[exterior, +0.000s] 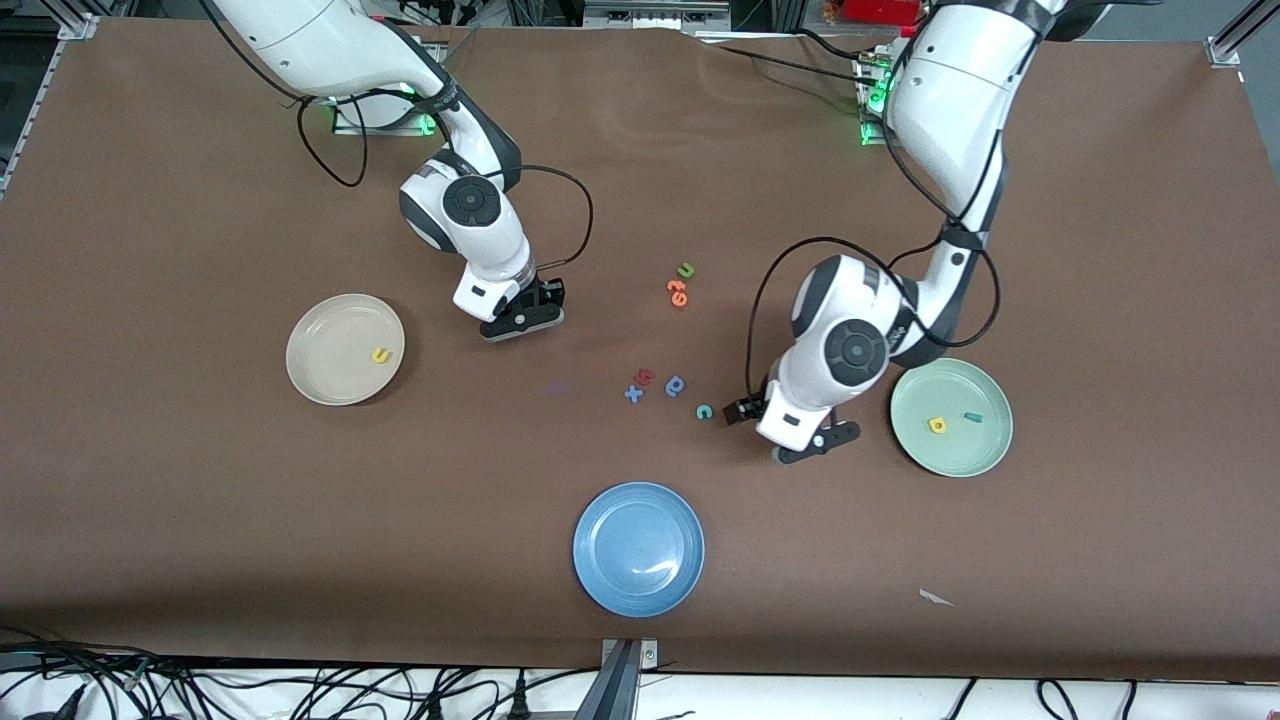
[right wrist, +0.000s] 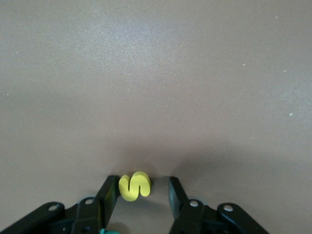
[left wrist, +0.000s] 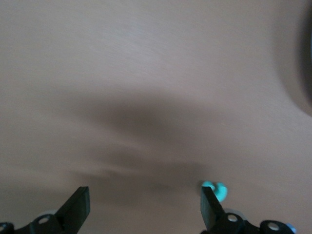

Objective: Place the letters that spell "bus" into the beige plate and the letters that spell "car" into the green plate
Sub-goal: 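Place the yellow s on the white plate while the left gripper grasps c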

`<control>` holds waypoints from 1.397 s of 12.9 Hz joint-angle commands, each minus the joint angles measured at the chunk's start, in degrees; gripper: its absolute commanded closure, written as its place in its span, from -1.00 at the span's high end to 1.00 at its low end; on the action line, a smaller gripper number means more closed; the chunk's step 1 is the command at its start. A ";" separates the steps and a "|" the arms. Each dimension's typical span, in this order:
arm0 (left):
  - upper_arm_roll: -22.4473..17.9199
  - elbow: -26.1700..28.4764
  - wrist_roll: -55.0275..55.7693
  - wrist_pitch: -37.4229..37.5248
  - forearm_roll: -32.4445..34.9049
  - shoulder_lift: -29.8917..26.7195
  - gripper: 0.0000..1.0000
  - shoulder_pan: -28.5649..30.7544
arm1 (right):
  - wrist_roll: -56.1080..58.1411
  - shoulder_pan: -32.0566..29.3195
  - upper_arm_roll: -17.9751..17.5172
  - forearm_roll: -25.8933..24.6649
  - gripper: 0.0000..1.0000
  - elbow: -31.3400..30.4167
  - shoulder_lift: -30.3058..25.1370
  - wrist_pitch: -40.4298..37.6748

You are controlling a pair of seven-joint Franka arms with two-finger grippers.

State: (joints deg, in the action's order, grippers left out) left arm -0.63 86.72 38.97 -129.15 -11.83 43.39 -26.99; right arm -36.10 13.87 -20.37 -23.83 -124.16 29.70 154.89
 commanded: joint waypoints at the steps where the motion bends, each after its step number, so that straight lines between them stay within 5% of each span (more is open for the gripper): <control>1: -1.04 -7.43 0.58 0.92 3.38 5.11 0.99 -2.89 | -1.17 0.54 0.69 -1.83 -0.30 0.93 1.41 0.76; 4: -1.13 -10.42 0.40 1.01 5.23 7.84 0.98 -4.30 | -1.17 0.45 0.69 -1.92 -0.50 0.93 1.32 0.68; 9: -1.48 -10.61 0.58 1.01 6.38 9.25 0.75 -6.76 | 3.82 -1.82 1.83 -2.36 -0.52 0.67 -4.46 -5.97; 13: -1.57 -10.61 0.93 1.09 7.52 9.43 0.28 -7.20 | 19.18 -10.25 1.65 -2.27 -0.48 -0.39 -10.97 -12.14; 18: -1.66 -10.61 1.98 1.18 7.61 9.52 -0.38 -7.20 | 34.50 -21.06 0.17 -2.18 -0.30 -0.39 -12.48 -15.23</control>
State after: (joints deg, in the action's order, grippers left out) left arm -1.67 78.02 39.52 -128.85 -5.59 51.77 -33.47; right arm -5.08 -3.58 -18.22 -25.39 -123.23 18.40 140.66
